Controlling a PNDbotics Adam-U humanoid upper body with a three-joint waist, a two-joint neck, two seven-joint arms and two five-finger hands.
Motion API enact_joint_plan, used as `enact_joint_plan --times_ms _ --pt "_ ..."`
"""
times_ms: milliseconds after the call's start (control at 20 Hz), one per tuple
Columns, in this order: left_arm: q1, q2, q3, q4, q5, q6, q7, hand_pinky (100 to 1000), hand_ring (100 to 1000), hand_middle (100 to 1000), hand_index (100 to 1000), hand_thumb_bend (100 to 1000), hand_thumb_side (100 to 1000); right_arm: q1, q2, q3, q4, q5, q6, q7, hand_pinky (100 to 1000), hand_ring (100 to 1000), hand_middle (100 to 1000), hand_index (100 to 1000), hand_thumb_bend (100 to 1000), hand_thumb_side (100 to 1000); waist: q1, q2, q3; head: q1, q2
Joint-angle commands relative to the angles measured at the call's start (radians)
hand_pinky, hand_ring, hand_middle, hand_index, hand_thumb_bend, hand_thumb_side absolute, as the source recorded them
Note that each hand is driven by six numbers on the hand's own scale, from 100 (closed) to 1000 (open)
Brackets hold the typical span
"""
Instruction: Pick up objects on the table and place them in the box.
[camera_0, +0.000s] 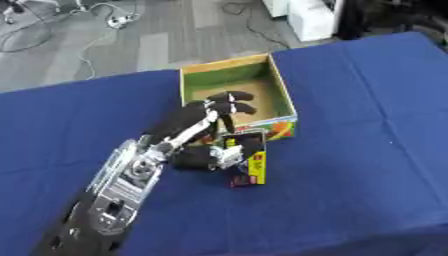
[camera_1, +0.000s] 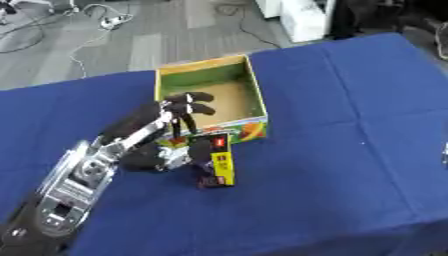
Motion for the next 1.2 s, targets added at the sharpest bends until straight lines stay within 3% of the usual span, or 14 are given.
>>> enact_joint_plan --times_ms 50,450,500,550,600,700,1200 --pt "-0.020 0.015 0.000 -0.003 0.011 -0.004 -0.011 419 611 923 883 381 1000 -0.004 -0.025 -0.011 -0.013 0.010 -0.001 0.000 280 436 519 670 100 1000 -0.006 -0.009 0.000 -0.009 -0.014" --pt "-0.024 0.015 -0.007 0.012 0.021 -0.009 -0.036 442 627 931 892 373 1000 -0.004 -0.025 -0.012 -0.013 0.021 0.002 -0.010 281 437 519 670 100 1000 -0.005 -0.009 -0.001 -0.013 -0.017" --pt "-0.025 0.016 -0.008 0.015 0.022 -0.010 -0.042 532 675 944 902 380 1000 -0.004 -0.025 -0.012 -0.013 0.022 0.003 -0.012 281 438 520 671 100 1000 -0.005 -0.009 -0.001 -0.013 -0.019" --pt "-0.027 0.016 -0.009 0.019 0.024 -0.011 -0.048 519 668 942 900 379 1000 -0.005 -0.025 -0.013 -0.013 0.023 0.003 -0.013 281 438 520 671 100 1000 -0.005 -0.010 -0.002 -0.013 -0.020" --pt "-0.028 0.016 -0.011 0.022 0.026 -0.012 -0.056 646 736 963 912 406 1000 -0.005 -0.025 -0.013 -0.013 0.024 0.004 -0.014 283 438 520 671 100 1000 -0.005 -0.010 -0.002 -0.013 -0.021" --pt "-0.032 0.017 -0.013 0.028 0.027 -0.014 -0.074 692 756 975 921 417 1000 -0.006 -0.026 -0.013 -0.013 0.025 0.005 -0.016 283 438 520 671 100 1000 -0.005 -0.010 -0.003 -0.013 -0.023" --pt "-0.056 0.020 -0.031 0.067 0.038 -0.014 -0.143 683 755 980 925 424 1000 -0.010 -0.026 -0.014 -0.013 0.028 0.010 -0.025 284 438 520 671 100 1000 -0.003 -0.009 -0.008 -0.009 -0.038"
